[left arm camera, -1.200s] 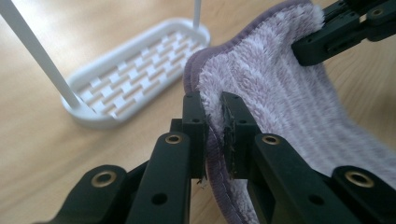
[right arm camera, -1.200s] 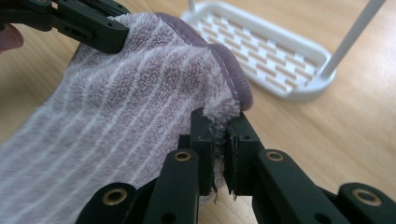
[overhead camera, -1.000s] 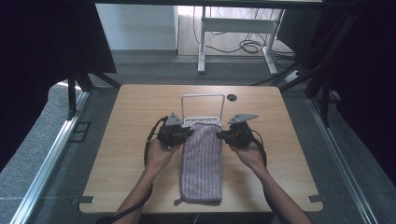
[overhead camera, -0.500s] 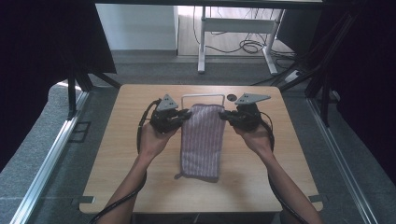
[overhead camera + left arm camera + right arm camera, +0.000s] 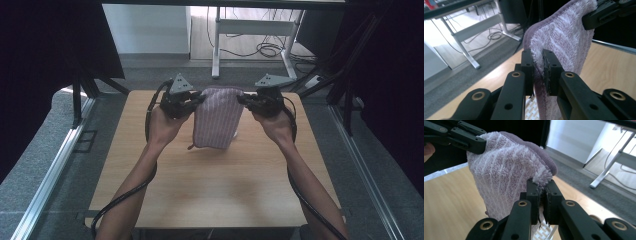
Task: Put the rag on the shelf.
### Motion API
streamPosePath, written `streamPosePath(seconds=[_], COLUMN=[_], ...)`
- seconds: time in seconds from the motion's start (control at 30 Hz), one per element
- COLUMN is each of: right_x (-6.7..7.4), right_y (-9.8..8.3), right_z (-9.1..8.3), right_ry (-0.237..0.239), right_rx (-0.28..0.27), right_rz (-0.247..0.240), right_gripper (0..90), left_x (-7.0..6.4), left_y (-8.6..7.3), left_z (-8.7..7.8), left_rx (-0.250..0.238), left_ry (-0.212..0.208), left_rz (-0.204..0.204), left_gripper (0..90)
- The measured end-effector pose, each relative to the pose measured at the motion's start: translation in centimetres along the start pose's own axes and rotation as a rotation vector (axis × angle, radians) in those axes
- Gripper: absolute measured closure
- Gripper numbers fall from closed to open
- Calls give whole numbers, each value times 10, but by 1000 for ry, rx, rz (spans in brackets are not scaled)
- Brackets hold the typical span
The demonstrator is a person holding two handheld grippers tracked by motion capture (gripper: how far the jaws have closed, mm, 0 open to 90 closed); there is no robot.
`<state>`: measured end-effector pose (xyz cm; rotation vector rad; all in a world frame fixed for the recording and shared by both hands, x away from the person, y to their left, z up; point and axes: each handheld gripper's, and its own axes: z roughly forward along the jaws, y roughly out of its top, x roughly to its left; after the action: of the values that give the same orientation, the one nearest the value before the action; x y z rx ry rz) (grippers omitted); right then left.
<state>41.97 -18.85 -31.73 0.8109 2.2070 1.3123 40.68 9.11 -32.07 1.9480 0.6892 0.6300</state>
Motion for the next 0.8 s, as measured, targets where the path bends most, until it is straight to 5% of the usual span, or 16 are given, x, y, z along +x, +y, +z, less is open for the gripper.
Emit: streamPosePath(seconds=[0.4, 0.8], right_x=[-18, -36], right_y=[43, 74], right_z=[8, 22], right_ry=[-61, -105], right_rx=[-25, -27], right_rz=[-11, 6], right_gripper=[834, 828], left_x=[26, 53], left_y=[31, 61], left_z=[8, 19], left_rx=[-6, 37], left_ry=[38, 56], left_rz=[-24, -41], left_gripper=[798, 796])
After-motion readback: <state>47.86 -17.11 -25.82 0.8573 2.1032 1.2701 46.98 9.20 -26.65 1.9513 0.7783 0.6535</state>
